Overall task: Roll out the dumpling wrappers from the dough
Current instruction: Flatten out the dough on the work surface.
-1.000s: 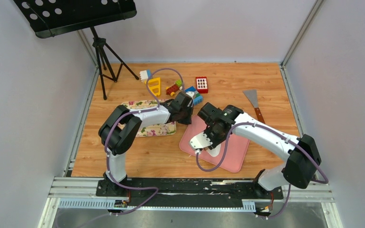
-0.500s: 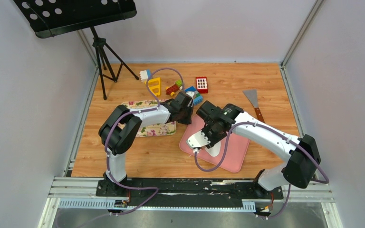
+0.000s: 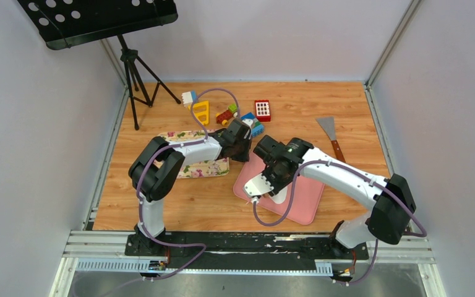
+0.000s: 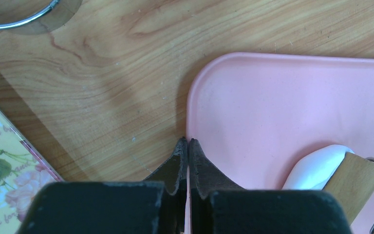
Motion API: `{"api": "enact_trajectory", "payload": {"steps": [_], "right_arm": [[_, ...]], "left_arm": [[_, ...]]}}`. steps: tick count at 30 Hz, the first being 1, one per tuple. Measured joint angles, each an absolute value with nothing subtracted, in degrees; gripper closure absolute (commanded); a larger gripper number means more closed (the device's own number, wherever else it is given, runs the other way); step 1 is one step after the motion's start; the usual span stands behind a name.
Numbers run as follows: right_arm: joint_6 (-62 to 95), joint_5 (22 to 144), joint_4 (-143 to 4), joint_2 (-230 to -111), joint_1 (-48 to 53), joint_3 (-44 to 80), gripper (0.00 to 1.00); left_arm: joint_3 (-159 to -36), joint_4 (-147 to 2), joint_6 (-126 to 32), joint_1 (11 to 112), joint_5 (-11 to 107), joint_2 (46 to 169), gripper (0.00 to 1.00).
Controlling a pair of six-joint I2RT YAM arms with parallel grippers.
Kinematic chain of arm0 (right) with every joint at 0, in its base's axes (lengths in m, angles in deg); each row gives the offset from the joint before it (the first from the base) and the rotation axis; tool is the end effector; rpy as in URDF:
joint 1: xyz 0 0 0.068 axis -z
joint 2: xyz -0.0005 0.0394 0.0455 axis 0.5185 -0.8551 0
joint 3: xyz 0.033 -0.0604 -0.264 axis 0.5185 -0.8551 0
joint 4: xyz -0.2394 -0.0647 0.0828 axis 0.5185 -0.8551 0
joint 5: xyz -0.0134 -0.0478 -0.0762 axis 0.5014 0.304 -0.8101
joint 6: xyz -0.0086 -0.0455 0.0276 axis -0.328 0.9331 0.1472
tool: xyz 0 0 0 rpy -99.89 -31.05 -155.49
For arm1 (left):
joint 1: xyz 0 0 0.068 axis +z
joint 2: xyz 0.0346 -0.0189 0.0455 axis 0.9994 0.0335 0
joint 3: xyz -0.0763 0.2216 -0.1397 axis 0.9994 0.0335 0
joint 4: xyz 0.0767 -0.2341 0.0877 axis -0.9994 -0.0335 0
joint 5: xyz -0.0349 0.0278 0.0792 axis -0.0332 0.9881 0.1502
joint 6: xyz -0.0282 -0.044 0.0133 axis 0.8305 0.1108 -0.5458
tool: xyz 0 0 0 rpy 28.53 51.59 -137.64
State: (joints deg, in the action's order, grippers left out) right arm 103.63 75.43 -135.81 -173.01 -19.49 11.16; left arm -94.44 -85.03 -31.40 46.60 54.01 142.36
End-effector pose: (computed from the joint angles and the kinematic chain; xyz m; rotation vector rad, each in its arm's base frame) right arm 0.1639 0.2003 0.2630 -2.7295 1.2498 -0.0556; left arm 0.3014 -0.2686 0.1584 0.3298 2.5368 -0.5503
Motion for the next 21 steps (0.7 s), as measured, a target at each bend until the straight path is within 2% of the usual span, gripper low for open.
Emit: {"api": "enact_trajectory", "payload": {"steps": [21], "right_arm": [[103.4, 75.1, -135.0, -174.3, -19.6, 12.4, 1.0]], "left_arm": [[-94.7, -85.3, -31.6, 46.6, 54.0, 142.5, 1.0]]}}
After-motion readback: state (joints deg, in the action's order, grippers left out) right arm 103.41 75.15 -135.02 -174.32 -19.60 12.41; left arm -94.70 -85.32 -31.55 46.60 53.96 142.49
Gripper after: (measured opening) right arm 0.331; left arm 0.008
